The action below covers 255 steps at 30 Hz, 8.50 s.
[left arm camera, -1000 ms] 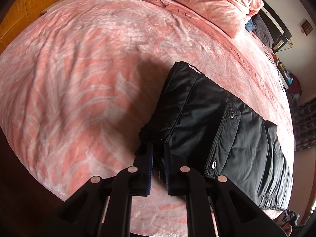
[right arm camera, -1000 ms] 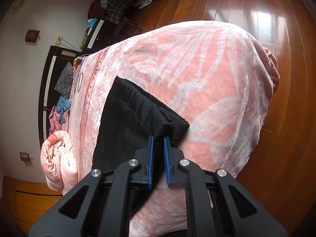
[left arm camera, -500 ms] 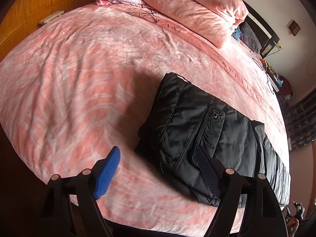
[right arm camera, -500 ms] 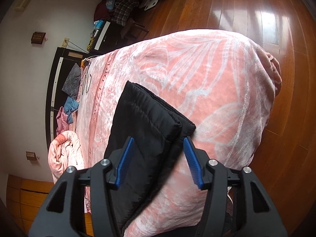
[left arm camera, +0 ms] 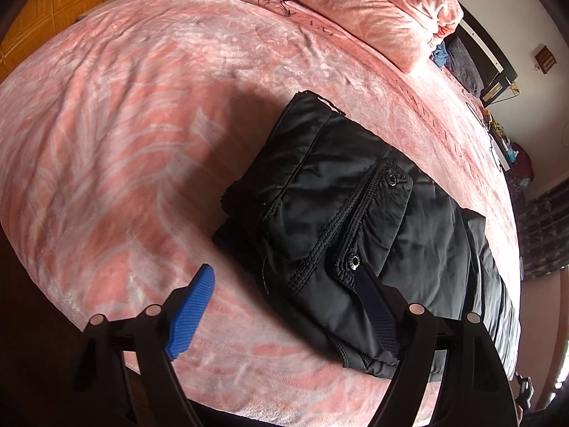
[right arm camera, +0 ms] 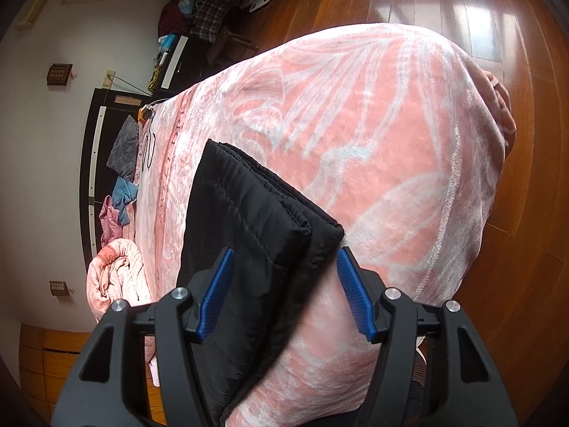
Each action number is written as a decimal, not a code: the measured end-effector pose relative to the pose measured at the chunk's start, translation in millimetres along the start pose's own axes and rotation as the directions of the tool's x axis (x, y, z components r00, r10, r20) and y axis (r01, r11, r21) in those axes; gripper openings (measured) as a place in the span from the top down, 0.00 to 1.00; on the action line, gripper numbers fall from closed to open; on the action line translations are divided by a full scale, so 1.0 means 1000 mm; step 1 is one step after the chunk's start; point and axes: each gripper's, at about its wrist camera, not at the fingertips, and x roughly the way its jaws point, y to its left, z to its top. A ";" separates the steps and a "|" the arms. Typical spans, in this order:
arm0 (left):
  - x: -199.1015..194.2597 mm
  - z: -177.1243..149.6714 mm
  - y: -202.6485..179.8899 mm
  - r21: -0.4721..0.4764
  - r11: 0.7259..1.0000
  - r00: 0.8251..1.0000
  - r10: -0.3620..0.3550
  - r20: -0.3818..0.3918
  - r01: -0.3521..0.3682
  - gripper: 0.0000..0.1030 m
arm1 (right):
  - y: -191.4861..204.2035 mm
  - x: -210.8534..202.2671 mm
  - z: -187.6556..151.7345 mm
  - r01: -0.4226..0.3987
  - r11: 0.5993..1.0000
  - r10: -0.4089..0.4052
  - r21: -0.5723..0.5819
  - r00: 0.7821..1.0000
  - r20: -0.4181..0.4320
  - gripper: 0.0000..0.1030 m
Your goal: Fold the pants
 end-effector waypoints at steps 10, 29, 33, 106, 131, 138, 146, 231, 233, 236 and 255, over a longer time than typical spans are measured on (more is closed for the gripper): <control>0.006 -0.005 -0.003 0.000 1.000 0.999 0.030 0.023 -0.030 0.21 | -0.011 0.011 0.001 -0.110 0.994 0.110 0.005 0.994 0.021 0.38; 0.010 -0.019 -0.008 -0.034 0.998 0.989 0.060 0.137 -0.056 0.21 | 0.039 -0.007 -0.010 -0.098 0.985 0.107 -0.142 0.993 0.058 0.79; 0.006 -0.021 -0.002 -0.078 0.995 0.982 0.069 0.173 -0.056 0.21 | 0.069 -0.021 -0.018 -0.080 0.976 0.099 -0.201 0.991 0.086 0.80; 0.008 -0.032 -0.003 -0.089 0.993 0.974 0.100 0.204 -0.083 0.21 | 0.296 -0.089 -0.187 0.105 0.605 0.190 -0.789 0.944 0.271 0.82; 0.007 -0.034 0.009 -0.101 0.995 0.978 0.017 0.210 0.004 0.21 | 0.348 -0.079 -0.255 0.163 0.468 0.184 -0.869 0.943 0.276 0.82; 0.008 -0.034 0.011 -0.107 0.994 0.977 0.005 0.211 0.018 0.21 | 0.355 -0.071 -0.264 0.161 0.446 0.177 -0.880 0.948 0.263 0.82; 0.008 -0.035 0.014 -0.115 0.993 0.978 -0.013 0.208 0.038 0.21 | 0.364 -0.066 -0.278 0.168 0.418 0.174 -0.893 0.950 0.260 0.82; 0.014 -0.038 0.030 -0.139 0.979 0.974 -0.119 0.192 0.147 0.20 | 0.350 0.103 -0.470 0.241 -0.116 -0.100 -0.964 0.962 0.253 0.82; 0.014 -0.036 0.032 -0.140 0.979 0.974 -0.123 0.191 0.151 0.20 | 0.345 0.108 -0.476 0.249 -0.143 -0.107 -0.958 0.958 0.265 0.82; 0.013 -0.037 0.032 -0.138 0.978 0.973 -0.128 0.190 0.156 0.20 | 0.339 0.114 -0.484 0.258 -0.173 -0.111 -0.951 0.954 0.279 0.82; 0.013 -0.037 0.034 -0.138 0.978 0.973 -0.131 0.188 0.158 0.20 | 0.281 0.163 -0.543 0.309 -0.410 -0.138 -0.858 0.909 0.394 0.78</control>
